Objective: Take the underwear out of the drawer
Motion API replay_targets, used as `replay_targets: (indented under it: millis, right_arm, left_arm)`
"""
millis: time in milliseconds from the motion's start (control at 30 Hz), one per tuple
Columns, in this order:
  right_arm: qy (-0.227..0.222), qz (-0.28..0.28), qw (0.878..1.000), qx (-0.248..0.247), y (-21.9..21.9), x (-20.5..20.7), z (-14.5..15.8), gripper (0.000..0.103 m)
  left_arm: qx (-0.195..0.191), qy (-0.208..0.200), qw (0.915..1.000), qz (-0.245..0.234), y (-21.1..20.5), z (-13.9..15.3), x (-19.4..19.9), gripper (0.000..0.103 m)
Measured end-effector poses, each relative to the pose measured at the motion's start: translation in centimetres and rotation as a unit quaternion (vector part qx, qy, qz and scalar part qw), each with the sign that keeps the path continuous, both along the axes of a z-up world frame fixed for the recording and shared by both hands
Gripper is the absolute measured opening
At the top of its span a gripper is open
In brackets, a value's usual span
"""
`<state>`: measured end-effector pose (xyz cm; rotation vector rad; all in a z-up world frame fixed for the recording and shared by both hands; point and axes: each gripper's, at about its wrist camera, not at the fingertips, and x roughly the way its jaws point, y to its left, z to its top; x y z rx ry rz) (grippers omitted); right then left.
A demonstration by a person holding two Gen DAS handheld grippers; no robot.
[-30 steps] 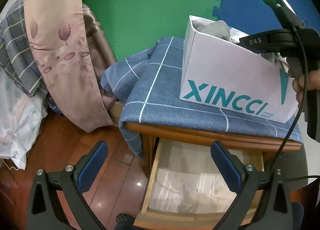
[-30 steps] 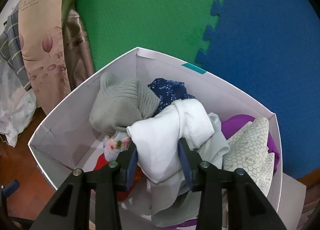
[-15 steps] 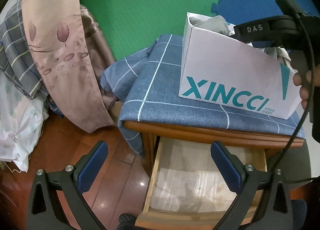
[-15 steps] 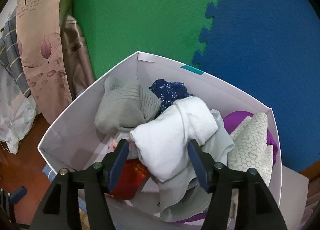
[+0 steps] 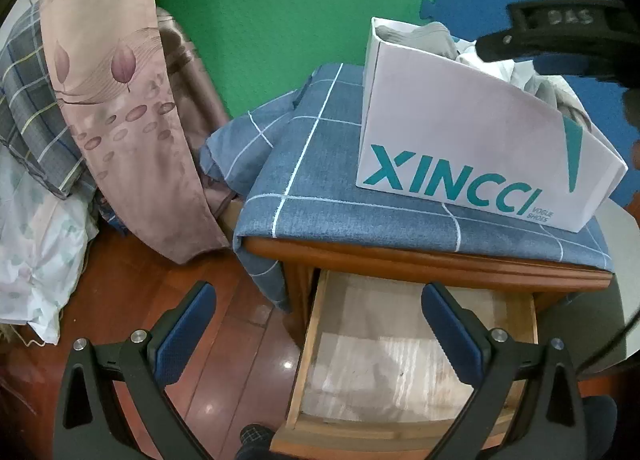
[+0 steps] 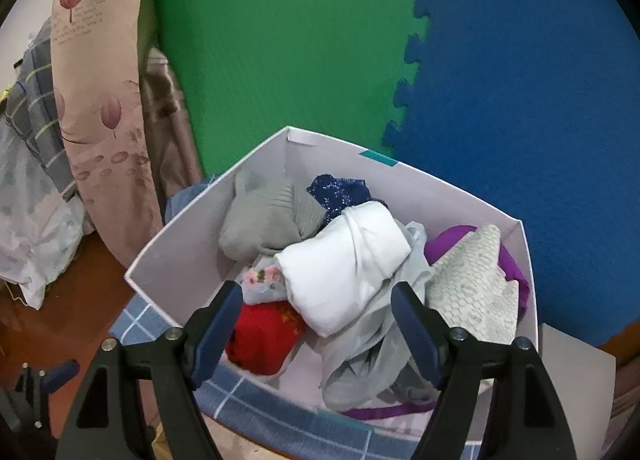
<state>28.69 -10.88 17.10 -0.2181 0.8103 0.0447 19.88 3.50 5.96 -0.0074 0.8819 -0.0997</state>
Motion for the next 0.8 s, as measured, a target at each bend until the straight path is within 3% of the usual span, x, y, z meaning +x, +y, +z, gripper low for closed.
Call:
replay_targets:
  millis: [467, 800]
  right_arm:
    - [-0.024, -0.006, 0.998, 0.065, -2.4, -8.8, 2.1, 0.081]
    - [-0.004, -0.035, 0.994, 0.105, -5.1, -16.7, -1.5, 0.083]
  left_arm:
    - [0.013, 0.010, 0.9998, -0.006, -0.4, -0.6, 0.4, 0.102]
    - [0.030, 0.012, 0.9992, -0.024, -1.6, -1.3, -0.1, 0.102]
